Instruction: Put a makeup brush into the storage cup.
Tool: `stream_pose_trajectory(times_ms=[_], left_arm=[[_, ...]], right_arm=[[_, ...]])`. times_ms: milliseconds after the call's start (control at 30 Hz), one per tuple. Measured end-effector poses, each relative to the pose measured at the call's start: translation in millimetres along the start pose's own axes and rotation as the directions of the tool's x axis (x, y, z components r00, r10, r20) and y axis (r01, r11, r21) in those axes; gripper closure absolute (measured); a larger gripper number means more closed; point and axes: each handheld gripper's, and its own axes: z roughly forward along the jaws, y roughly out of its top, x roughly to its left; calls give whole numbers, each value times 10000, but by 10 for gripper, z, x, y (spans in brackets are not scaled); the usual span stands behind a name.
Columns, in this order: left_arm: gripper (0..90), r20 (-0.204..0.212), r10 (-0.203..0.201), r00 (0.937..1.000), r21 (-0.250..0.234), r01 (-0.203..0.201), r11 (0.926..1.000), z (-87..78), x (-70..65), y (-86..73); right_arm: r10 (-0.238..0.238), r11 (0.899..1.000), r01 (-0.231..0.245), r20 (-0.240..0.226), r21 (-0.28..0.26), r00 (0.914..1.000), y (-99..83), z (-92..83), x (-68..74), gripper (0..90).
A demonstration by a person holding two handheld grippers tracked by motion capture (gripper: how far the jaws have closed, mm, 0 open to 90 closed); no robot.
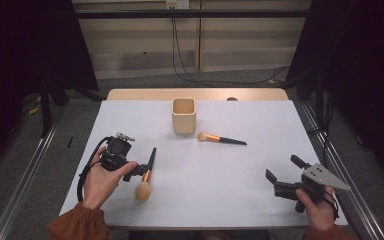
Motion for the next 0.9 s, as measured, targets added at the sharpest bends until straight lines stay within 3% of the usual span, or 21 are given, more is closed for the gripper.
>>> stream_pose_trajectory(times_ms=[33,167,267,467,600,700,767,900], left_arm=[[100,-330,294,9990,481,-278,9985,41,-13,25],[101,-76,241,9997,982,-233,9949,98,3,54],[88,-282,245,9993,1264,-208,9918,141,1,81],[71,20,-435,9991,1947,423,9799,213,-24,121],[72,72,-379,9993,2431,350,9694,285,-71,138],[82,225,-297,9993,2477,232,9686,295,-90,145],[87,-19,-188,9998,2530,187,9673,313,-114,155],[101,-29,-104,9999,2809,108,9597,361,-137,161]], right_arm=[[-19,10000,19,-10,18,10000,-1,0,-1,0],[-55,10000,55,-6,58,10000,-3,5,-2,0],[-102,9999,102,-9,86,9999,-4,9,1,0],[-123,9999,123,7,81,9999,-5,9,2,0],[-132,9999,132,4,85,9999,-6,8,2,0],[-120,9999,120,3,87,9999,-5,8,3,0],[-103,9999,103,-32,71,9999,-5,6,2,0],[-97,9999,98,-34,68,9999,-5,4,1,0]])
